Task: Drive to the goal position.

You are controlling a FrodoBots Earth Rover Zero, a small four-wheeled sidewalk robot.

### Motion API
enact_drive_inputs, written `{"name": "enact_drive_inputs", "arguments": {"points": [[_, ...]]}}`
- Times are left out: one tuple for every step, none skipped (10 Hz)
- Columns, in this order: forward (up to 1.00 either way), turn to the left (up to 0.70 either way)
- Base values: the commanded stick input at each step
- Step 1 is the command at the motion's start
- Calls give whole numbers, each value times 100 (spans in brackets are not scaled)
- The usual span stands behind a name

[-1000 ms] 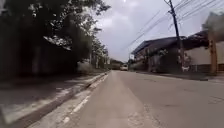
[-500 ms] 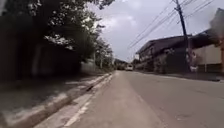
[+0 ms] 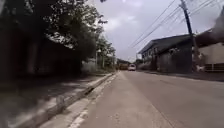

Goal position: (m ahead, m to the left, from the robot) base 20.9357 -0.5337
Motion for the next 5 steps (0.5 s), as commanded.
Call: {"name": "enact_drive_inputs", "arguments": {"points": [[70, -35], [70, -35], [70, -34], [70, -30], [70, -14]]}}
